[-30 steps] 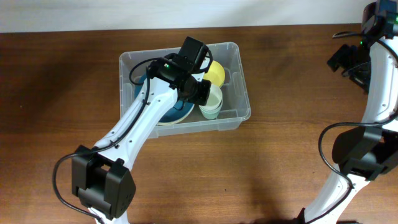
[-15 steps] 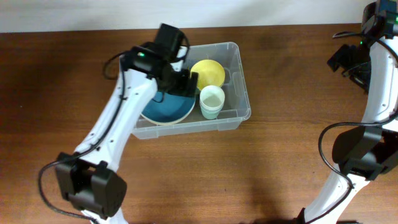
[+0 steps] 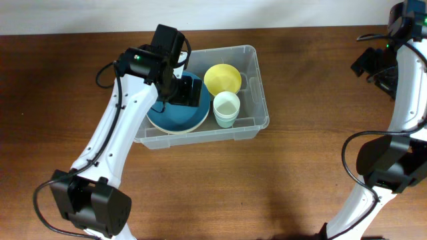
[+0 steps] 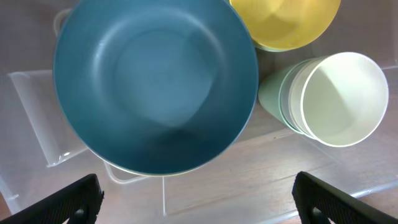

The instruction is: Pack container

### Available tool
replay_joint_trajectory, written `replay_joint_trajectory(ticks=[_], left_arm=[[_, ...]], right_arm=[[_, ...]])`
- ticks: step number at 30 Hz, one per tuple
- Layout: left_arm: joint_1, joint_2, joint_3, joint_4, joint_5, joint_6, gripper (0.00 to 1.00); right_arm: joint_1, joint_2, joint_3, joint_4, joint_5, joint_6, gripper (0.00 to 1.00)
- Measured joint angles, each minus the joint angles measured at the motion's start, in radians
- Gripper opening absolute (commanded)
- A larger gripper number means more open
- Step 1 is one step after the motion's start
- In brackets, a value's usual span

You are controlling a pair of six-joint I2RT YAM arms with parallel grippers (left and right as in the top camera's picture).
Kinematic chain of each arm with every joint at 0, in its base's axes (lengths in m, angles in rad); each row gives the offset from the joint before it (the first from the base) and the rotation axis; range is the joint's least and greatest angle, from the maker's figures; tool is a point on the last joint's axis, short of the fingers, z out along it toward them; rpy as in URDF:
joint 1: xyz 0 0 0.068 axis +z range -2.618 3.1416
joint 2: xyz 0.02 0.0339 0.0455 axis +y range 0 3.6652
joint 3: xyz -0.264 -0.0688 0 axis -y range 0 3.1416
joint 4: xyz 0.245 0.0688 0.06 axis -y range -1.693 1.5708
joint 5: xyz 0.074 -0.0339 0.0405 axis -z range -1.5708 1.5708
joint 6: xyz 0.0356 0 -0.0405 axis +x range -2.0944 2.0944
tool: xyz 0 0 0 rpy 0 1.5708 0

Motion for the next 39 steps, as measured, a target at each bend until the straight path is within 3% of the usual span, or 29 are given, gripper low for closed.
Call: replay_joint_trajectory(ticks=[11,20,34,39], left_arm=[[0.000,0.000,0.000,-0.009,-0.015,0.031,1.00],[0.000,-0.027,-0.149,0.288,0.001,0.269,0.99],[0.104,-0.605,-1.038,1.155,0.024,0.359,1.00],[0.166,-0.843,-1.315,1.379,0.023,0.363,0.99]], right_arm=[[0.000,0.000,0.000,0.000,0.000,0.000,0.99],[0.000,0.000,0.000,0.000,0.000,0.000,0.99],[0.000,0.000,0.000,0.000,0.000,0.000,0.99],[0.000,0.000,0.000,0.000,0.000,0.000,0.99]])
